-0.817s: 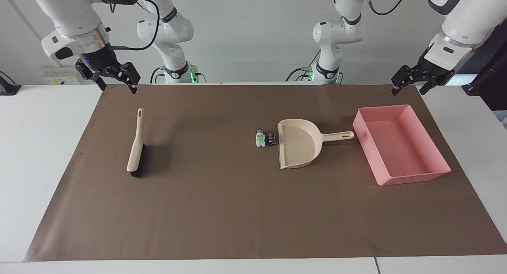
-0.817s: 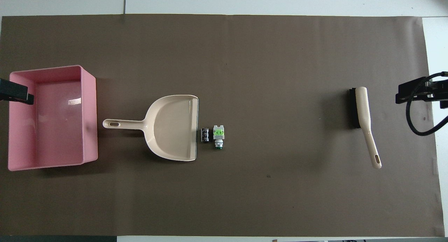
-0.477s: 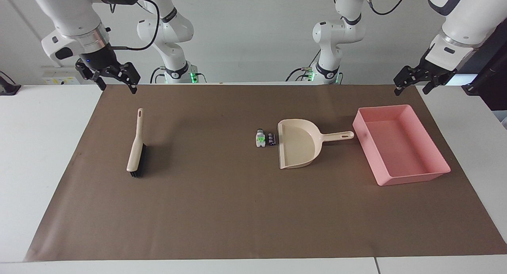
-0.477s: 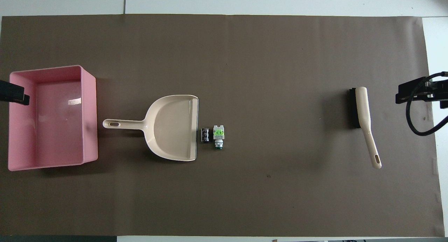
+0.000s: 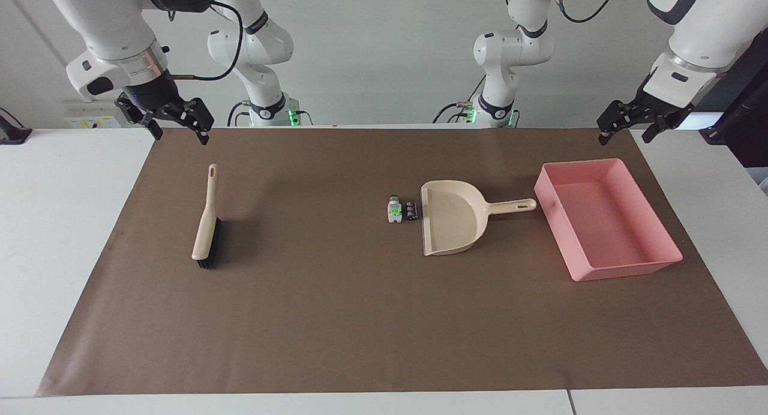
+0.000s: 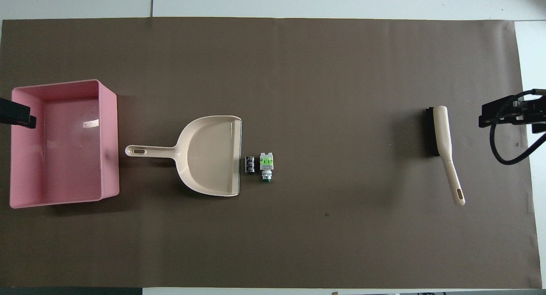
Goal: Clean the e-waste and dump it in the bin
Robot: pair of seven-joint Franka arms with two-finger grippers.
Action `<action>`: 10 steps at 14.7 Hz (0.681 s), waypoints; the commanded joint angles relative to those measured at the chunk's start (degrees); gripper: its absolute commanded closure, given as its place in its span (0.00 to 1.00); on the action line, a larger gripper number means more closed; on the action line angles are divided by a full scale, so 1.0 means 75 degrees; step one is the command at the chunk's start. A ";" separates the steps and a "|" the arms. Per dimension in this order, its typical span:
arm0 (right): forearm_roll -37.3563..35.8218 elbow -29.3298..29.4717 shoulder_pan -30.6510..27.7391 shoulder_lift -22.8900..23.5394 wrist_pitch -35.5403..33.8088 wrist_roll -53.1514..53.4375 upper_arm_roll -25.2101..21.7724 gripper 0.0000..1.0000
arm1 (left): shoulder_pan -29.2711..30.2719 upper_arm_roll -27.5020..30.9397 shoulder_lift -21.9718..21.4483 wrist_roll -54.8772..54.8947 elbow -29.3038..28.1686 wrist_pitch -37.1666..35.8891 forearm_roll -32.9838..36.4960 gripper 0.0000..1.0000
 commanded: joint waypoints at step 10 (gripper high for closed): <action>0.0112 -0.5160 -0.1136 -0.1375 0.3806 -0.1711 0.0013 0.00 | -0.1064 -0.0131 -0.0703 0.5775 -0.2415 0.1976 -0.0125 0.03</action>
